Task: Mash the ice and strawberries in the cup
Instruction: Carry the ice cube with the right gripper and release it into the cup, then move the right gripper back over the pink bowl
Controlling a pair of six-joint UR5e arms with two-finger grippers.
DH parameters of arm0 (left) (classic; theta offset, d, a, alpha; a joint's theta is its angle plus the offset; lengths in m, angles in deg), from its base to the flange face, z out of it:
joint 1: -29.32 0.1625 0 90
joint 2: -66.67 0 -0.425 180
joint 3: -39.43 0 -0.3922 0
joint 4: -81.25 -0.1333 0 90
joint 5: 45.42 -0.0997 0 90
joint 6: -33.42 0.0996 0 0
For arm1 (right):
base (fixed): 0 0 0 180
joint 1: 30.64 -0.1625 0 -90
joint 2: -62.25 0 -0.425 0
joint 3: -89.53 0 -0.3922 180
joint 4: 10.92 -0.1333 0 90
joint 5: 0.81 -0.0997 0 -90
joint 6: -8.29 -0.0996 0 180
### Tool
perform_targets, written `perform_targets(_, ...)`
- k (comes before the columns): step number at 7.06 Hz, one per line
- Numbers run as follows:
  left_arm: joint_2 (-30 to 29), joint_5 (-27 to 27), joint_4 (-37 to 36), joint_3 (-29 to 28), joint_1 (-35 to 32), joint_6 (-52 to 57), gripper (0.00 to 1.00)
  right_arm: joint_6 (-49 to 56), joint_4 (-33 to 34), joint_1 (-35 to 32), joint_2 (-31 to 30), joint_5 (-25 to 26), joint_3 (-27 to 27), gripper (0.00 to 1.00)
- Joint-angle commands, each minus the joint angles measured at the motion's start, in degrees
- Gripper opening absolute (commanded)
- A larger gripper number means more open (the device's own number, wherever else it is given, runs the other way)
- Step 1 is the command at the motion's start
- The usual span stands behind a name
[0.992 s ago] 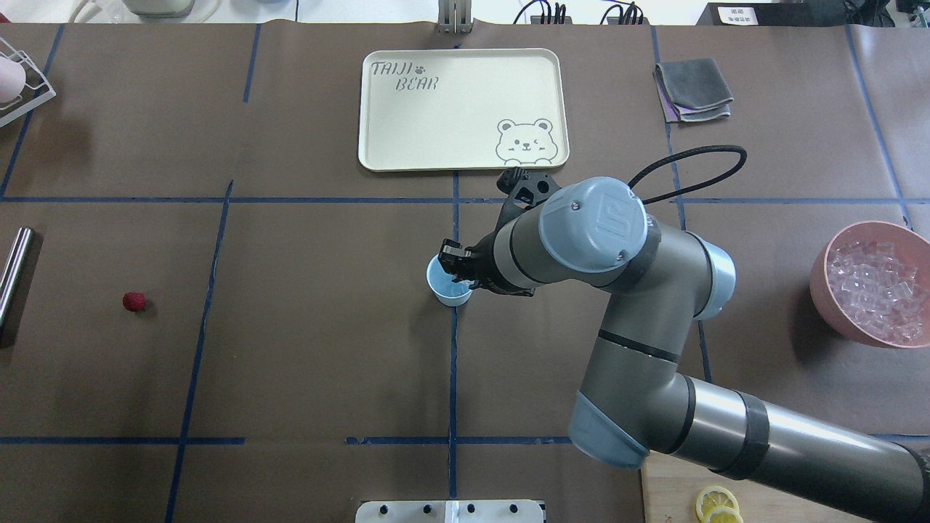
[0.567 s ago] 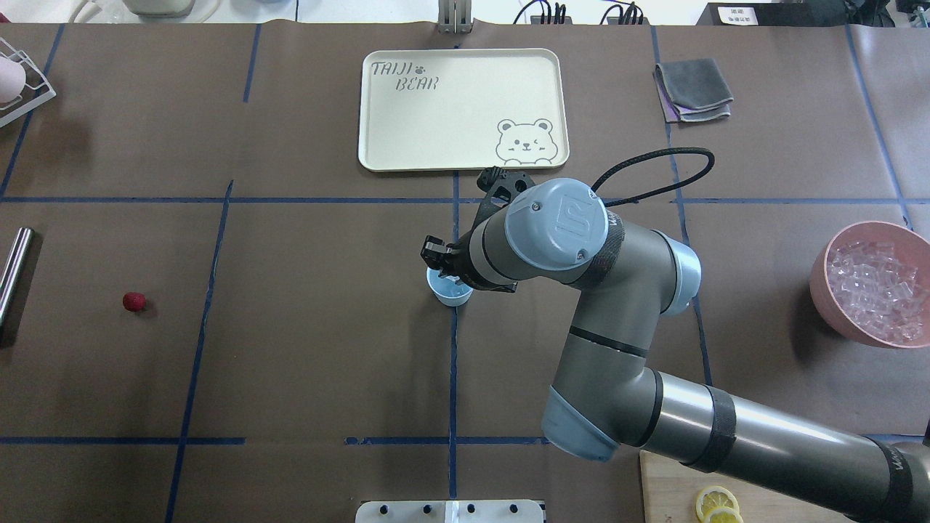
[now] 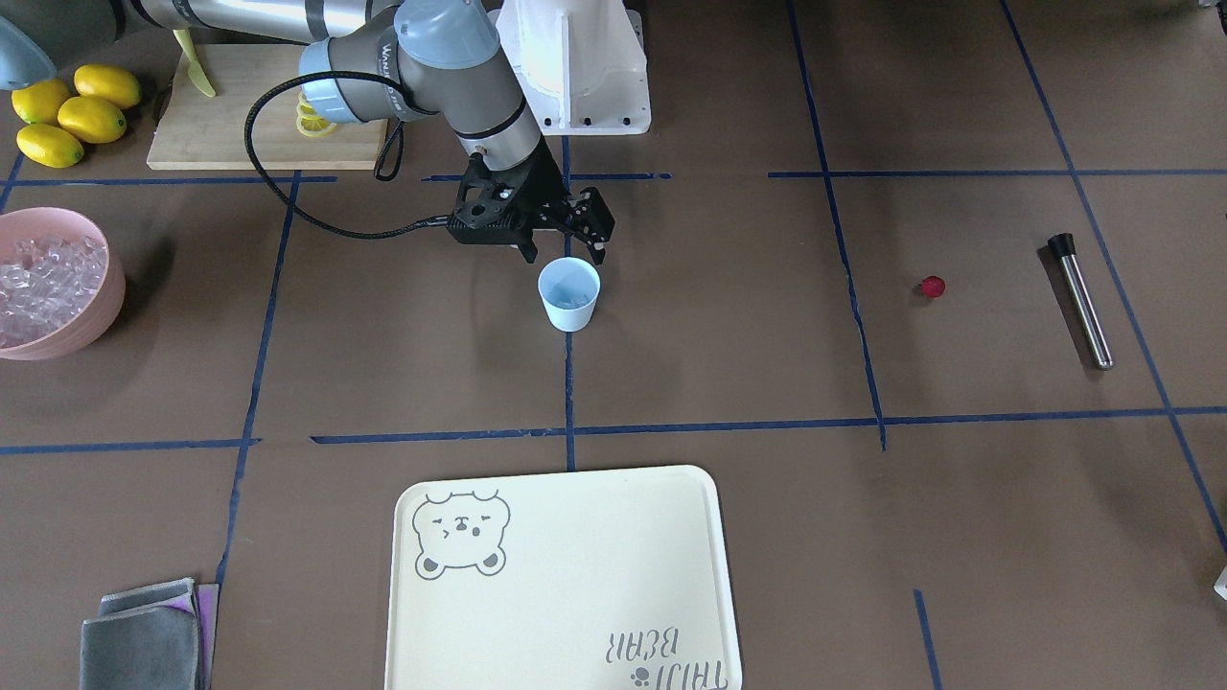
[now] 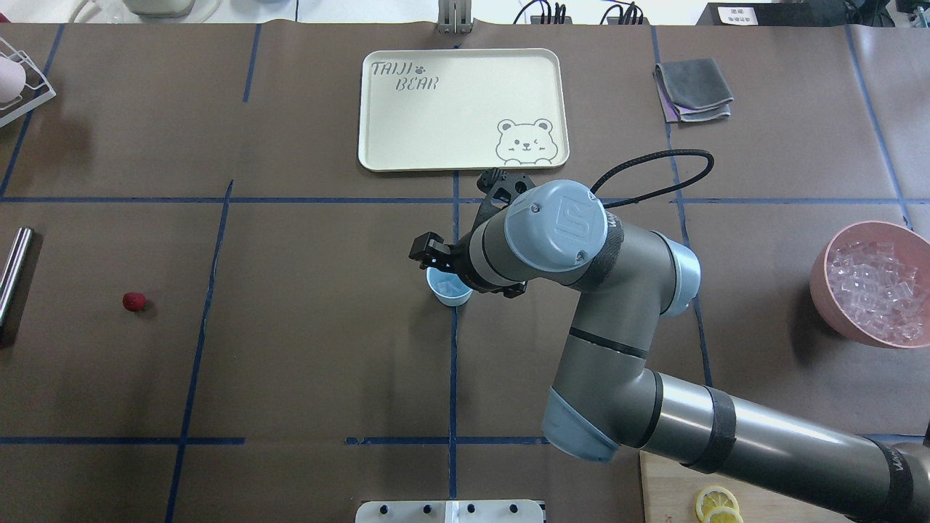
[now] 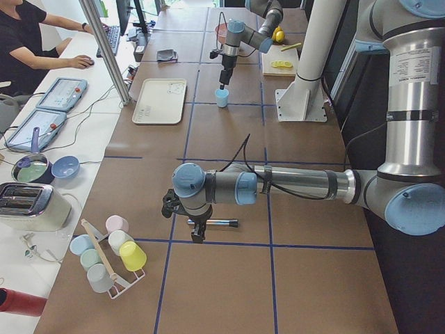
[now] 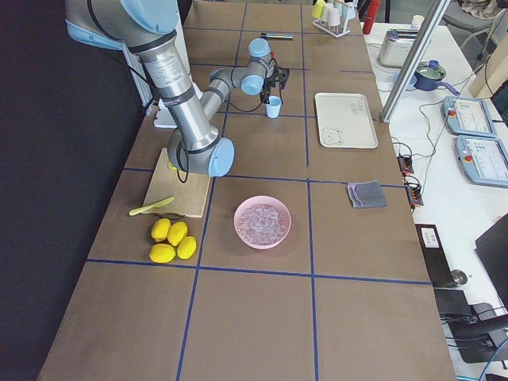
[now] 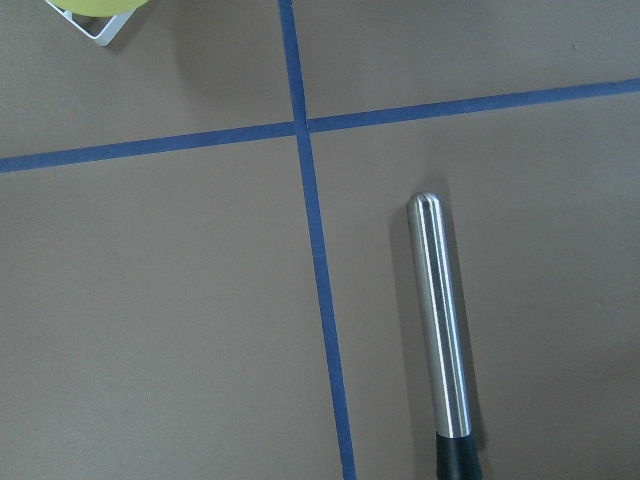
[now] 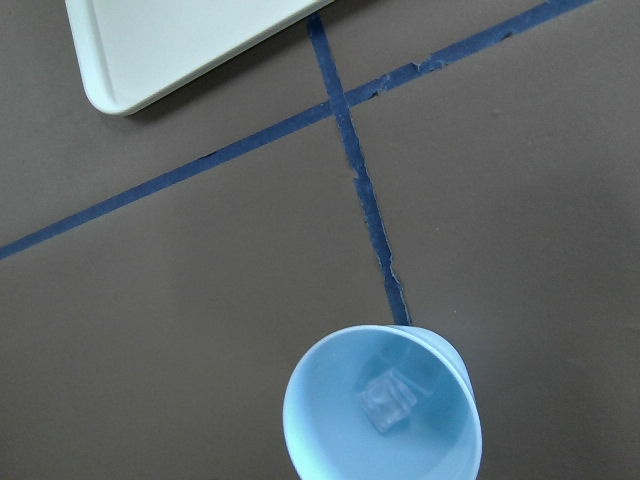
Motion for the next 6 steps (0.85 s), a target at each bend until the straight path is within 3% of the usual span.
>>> perform_targets(1, 0.00, 0.00, 0.00, -0.09, 0.04, 0.00, 1.00, 0.25, 0.36, -2.39, -6.07, -1.16, 7.37, 0.99)
perform_targets(2, 0.00, 0.00, -0.09, -0.26, -0.05, 0.00, 1.00, 1.12, -0.07, -6.50, -15.35, -6.56, 13.08, 1.00)
perform_targets(3, 0.00, -0.09, 0.00, -0.35, -0.05, 0.09, 1.00, 8.26, -0.16, -13.85, -22.67, -16.36, 15.93, 1.00)
perform_targets(4, 0.00, -0.09, 0.00, -0.52, 0.04, 0.09, 1.00, 18.78, -0.25, -20.19, -30.40, -22.81, 17.26, 1.00)
perform_targets(6, 0.00, -0.09, -0.09, -0.53, 0.04, 0.00, 1.00, 44.14, -1.39, -30.57, -43.76, -26.56, 16.75, 1.00)
